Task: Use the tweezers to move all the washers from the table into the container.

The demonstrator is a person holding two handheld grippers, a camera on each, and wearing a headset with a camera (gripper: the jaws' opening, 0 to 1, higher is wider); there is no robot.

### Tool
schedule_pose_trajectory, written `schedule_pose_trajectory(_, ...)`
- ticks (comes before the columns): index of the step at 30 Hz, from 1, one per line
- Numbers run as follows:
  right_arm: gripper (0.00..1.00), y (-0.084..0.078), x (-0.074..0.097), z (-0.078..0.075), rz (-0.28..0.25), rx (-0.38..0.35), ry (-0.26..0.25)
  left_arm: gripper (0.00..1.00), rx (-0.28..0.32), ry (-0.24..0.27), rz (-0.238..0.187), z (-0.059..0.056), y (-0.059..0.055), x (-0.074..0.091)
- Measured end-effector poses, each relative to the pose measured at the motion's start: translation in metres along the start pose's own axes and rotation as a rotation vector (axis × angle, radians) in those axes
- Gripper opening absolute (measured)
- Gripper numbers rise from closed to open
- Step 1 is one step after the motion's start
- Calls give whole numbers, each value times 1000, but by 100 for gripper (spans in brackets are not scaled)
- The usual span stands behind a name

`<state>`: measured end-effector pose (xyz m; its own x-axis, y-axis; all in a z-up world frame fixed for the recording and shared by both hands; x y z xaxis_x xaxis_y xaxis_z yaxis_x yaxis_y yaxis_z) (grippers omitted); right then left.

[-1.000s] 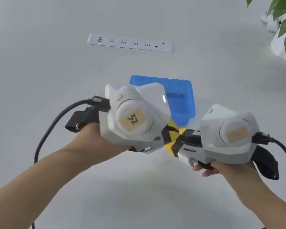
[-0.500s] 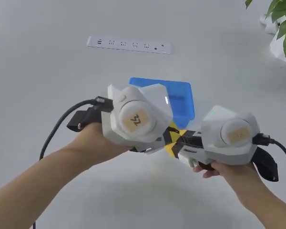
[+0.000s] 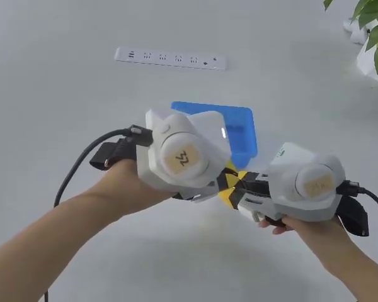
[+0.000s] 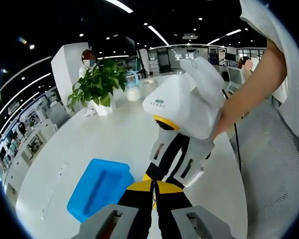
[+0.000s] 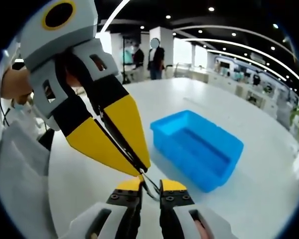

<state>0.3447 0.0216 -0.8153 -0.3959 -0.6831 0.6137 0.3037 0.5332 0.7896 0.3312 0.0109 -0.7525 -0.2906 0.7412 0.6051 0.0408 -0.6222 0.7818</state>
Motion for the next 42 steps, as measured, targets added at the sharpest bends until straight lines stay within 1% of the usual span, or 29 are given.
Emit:
schedule_pose_trajectory(1, 10, -3, -1, -1, 15, -2, -2, 0, -1, -3, 0, 0, 0, 0)
schedule_pose_trajectory(2, 9, -14, -3, -1, 75, 1, 6, 0, -3, -9, 0, -1, 0, 0)
schedule_pose_trajectory(4, 8, -11, -3, 0, 35, 13, -2, 0, -8, -11, 0, -2, 0, -1)
schedule_pose_trajectory(5, 8, -11, -3, 0, 39, -1, -2, 0, -19, -6, 9, -2, -2, -1)
schedule_pose_trajectory(6, 8, -11, -3, 0, 36, -2, 0, 0, -32, -9, 24, -4, -4, -2)
schedule_pose_trajectory(7, 8, -11, -4, 1, 30, 7, 4, 0, -32, -9, 27, -4, -4, -2)
schedule_pose_trajectory(11, 7, -11, -4, 0, 24, 2, 4, 0, -17, -3, 21, -2, -5, -1)
schedule_pose_trajectory(14, 6, -10, -5, 0, 33, 48, -18, 0, -24, 15, 24, 1, -4, -2)
schedule_pose_trajectory(17, 6, -10, -5, -1, 32, 53, -23, 0, -23, 20, 25, 2, -5, -2)
schedule_pose_trajectory(20, 5, -9, -5, -1, 24, 51, -26, 0, 5, 30, 26, 4, -4, -1)
schedule_pose_trajectory(21, 5, -9, -5, -1, 23, 49, -29, 0, 33, 49, 18, 5, -3, -1)
schedule_pose_trajectory(24, 5, -9, -5, -2, 20, 50, -36, 0, 14, 52, 19, 6, -2, 0)
schedule_pose_trajectory(26, 5, -9, -5, -2, 19, 48, -40, 0, 30, 62, 8, 7, 0, 1)
schedule_pose_trajectory(27, 5, -9, -5, -3, 19, 45, -40, 0, 57, 61, -7, 8, 2, 3)
schedule_pose_trajectory(29, 5, -9, -5, -3, 19, 44, -39, 0, 74, 53, -15, 9, 4, 5)
schedule_pose_trajectory(31, 5, -9, -5, -3, 20, 47, -41, 0, 82, 54, -22, 11, 5, 7)
schedule_pose_trajectory(34, 5, -9, -6, -4, 21, 45, -41, 0, 78, 55, -29, 12, 6, 10)
schedule_pose_trajectory(36, 5, -9, -6, -3, 22, 47, -41, 0, 91, 54, -34, 13, 6, 11)
schedule_pose_trajectory(38, 5, -9, -6, -2, 23, 48, -39, 0, 94, 50, -29, 12, 4, 11)
schedule_pose_trajectory(40, 5, -9, -6, -2, 24, 48, -36, 1, 119, 57, -21, 14, 1, 9)
schedule_pose_trajectory(41, 5, -9, -6, -2, 23, 50, -37, 1, 127, 48, -18, 13, 0, 9)
schedule_pose_trajectory(42, 5, -9, -6, -2, 23, 50, -38, 0, 133, 45, -24, 13, 1, 9)
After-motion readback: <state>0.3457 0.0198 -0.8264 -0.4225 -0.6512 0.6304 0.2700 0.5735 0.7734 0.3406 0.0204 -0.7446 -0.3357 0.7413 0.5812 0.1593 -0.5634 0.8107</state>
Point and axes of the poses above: the centre of the closed fingertips' face, and the gripper's own axes: x roughly backward along the fingers, z roughly to its left, y roughly out of its top, the point moved 1 cm from there along x, roughly backward along the fingers, and after that the axes turned 2 degrees about x, right-handed, at the moved point
